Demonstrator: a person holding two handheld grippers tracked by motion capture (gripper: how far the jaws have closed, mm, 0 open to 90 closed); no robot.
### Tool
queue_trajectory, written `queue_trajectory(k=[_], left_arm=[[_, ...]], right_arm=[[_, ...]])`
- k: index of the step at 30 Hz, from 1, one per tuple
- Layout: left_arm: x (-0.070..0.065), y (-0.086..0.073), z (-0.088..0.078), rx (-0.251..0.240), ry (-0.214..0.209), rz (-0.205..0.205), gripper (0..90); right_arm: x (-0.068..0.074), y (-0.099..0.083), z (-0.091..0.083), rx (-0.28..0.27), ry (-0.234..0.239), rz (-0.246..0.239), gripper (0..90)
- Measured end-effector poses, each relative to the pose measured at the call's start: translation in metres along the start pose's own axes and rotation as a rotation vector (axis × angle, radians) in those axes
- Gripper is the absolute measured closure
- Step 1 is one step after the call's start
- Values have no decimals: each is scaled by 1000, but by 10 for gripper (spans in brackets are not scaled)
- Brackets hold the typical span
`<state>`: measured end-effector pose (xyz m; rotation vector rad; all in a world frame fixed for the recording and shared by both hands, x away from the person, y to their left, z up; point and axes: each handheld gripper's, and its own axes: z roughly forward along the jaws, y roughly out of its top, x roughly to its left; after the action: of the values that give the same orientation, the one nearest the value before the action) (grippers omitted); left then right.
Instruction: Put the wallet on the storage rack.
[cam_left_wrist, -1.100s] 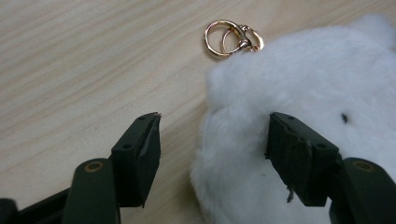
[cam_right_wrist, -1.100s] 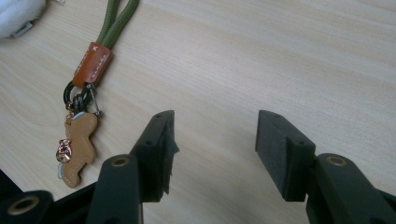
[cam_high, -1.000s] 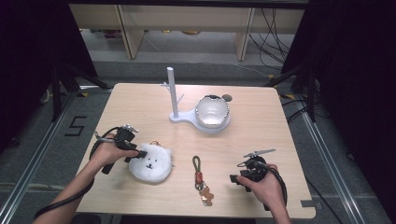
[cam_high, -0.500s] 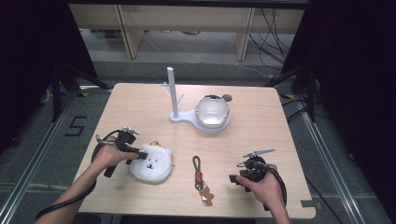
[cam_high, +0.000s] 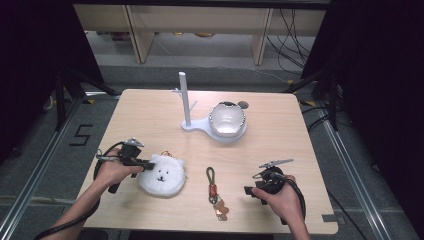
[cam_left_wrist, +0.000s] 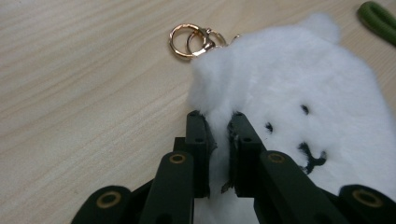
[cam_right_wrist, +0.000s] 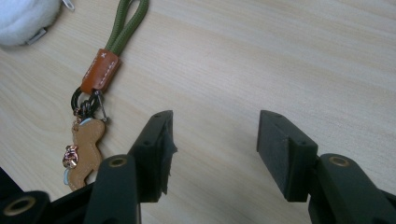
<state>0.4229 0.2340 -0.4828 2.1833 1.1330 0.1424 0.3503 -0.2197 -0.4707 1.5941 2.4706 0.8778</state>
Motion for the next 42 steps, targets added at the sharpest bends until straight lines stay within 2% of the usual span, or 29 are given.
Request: queue_trajectory(k=[3,6,7,8,9,11,12,14,15,16,17,18,19,20,21,22,24,25,26,31,32,35,36,40,42], left_arm=[[-5,-2,-10,-64,2,-3,807],[-10,-3,-22,-141,-17,5,809],[-10,-3,-22,-141,-17,5,810],[-12,-3,-26,-176,-15,3,810],[-13,-3,-28,-183,-23,11,810],[-18,-3,-32,-239,-35,3,810],[-20,-2,-35,-250,-40,9,810],[-24,0,-38,-285,-50,13,810],[-25,1,-39,-301,-49,20,810],[-27,2,-41,-317,-54,16,810],[-28,3,-42,-332,-58,19,810],[-29,5,-43,-345,-61,17,810],[-30,6,-44,-351,-64,18,810],[-32,7,-44,-366,-71,16,810],[-34,9,-44,-373,-73,19,809],[-36,10,-45,-381,-68,23,809],[-39,13,-44,-394,-77,25,809],[-41,15,-43,-394,-80,30,808],[-42,16,-42,-398,-90,35,808],[-50,24,-36,-412,-100,51,808],[-54,27,-35,-425,-103,56,808],[-59,31,-33,-438,-111,65,808],[-64,35,-31,-445,-123,73,807],[-70,40,-27,-456,-123,81,808],[-74,43,-24,-460,-139,90,808]], right_arm=[[1,0,0,-6,13,14,470],[3,1,0,-11,14,15,470],[3,1,0,-11,14,15,470],[3,1,0,-13,16,10,470],[3,1,0,-37,19,14,470],[4,1,0,-51,23,19,470],[8,2,-2,-49,34,67,470],[8,3,-4,-42,44,71,470],[7,5,-3,-89,28,44,470],[7,5,-3,-89,28,44,470],[8,6,-4,-95,29,52,471],[13,7,-6,-89,43,102,470],[14,8,-6,-99,38,103,470],[11,10,-7,-104,10,62,470],[10,11,-6,-137,35,33,470],[12,13,-6,-147,40,50,470],[13,16,-8,-171,42,48,470],[14,17,-7,-182,40,46,470],[15,20,-6,-219,54,31,471],[20,27,-5,-254,69,17,471],[25,31,-6,-275,73,16,470],[29,34,-6,-287,81,24,470],[31,38,-5,-298,73,7,470],[36,42,-6,-300,78,12,470],[37,46,-7,-312,85,-10,470]])
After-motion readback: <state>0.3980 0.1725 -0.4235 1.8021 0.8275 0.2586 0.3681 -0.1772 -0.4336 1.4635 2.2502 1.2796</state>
